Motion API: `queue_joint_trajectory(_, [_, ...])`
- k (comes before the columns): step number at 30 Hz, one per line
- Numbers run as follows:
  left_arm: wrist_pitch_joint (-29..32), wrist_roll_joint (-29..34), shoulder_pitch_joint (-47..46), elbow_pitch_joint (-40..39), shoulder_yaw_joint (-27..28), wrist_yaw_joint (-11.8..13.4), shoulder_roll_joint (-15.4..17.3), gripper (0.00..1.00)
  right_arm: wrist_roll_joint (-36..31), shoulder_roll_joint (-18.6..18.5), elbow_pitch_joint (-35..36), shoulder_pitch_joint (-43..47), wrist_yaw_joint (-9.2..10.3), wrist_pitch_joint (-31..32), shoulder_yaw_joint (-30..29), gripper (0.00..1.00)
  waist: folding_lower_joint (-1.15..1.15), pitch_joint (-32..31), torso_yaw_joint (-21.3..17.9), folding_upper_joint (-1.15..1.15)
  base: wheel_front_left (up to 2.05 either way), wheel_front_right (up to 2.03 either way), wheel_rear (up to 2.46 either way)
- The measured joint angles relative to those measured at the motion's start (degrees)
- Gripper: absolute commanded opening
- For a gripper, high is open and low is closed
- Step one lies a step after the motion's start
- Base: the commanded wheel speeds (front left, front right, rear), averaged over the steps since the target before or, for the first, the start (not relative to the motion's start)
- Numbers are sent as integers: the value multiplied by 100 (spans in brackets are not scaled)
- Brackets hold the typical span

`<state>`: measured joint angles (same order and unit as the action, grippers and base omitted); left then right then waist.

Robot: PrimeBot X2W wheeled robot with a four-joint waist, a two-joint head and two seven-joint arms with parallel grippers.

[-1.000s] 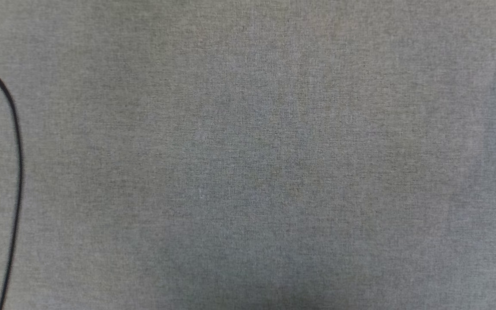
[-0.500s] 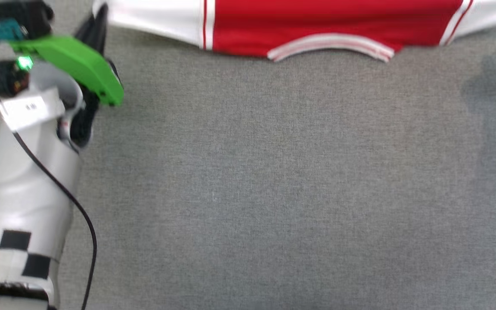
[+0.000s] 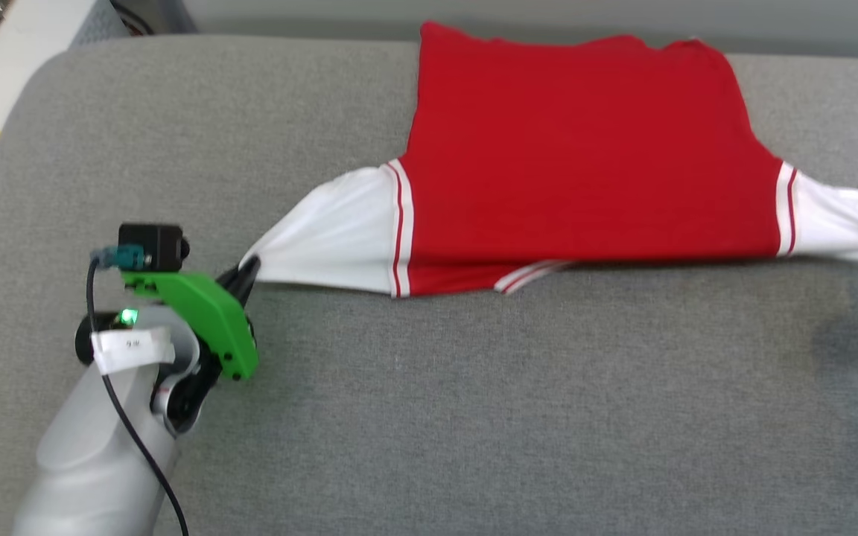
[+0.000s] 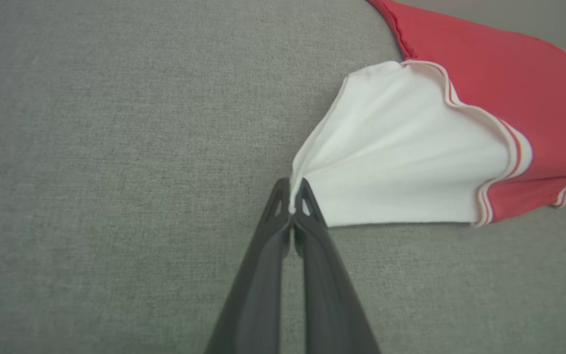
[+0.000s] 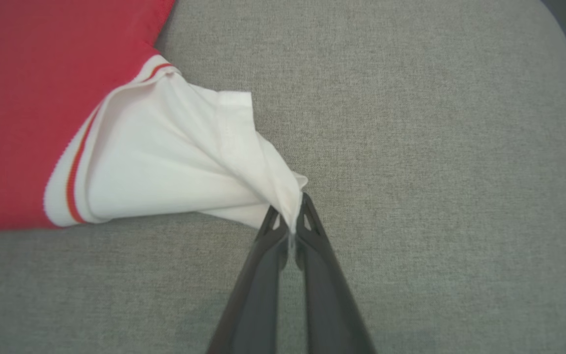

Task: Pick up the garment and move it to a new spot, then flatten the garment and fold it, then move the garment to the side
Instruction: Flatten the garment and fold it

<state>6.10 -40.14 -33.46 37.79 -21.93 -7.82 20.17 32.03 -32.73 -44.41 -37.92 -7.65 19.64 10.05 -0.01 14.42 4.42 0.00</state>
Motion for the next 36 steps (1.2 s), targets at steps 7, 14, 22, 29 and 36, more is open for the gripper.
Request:
queue_joint_trajectory(7, [408, -287, 1002, -710, 26, 69, 283, 0, 278, -123, 710, 1021, -38, 687, -348, 0, 0, -544, 34, 0, 0, 0, 0])
queue_joint_trajectory(14, [913, -582, 2052, -1756, 45, 349, 567, 0, 456, -201, 1592, 2158, -38, 1494, -1035, 0, 0, -955, 47, 0, 0, 0, 0])
queue_joint_trajectory(22, [1640, -999, 3198, -3050, 57, 733, 901, 0, 433, 178, 2725, 3556, -34, 2647, -2135, 0, 0, -1198, 59, 0, 0, 0, 0])
queue_joint_trajectory(29, [1919, -1230, 3657, -3954, 104, 967, 1035, 0, 66, 730, 3662, 4078, -31, 3171, -2688, 0, 0, -1121, 34, 0, 0, 0, 0])
queue_joint_trajectory(36, [2128, -1229, 3662, -4625, 65, 1114, 1084, 0, -238, 833, 4351, 4061, -31, 3318, -2866, 100, 0, -922, 69, 0, 0, 0, 0])
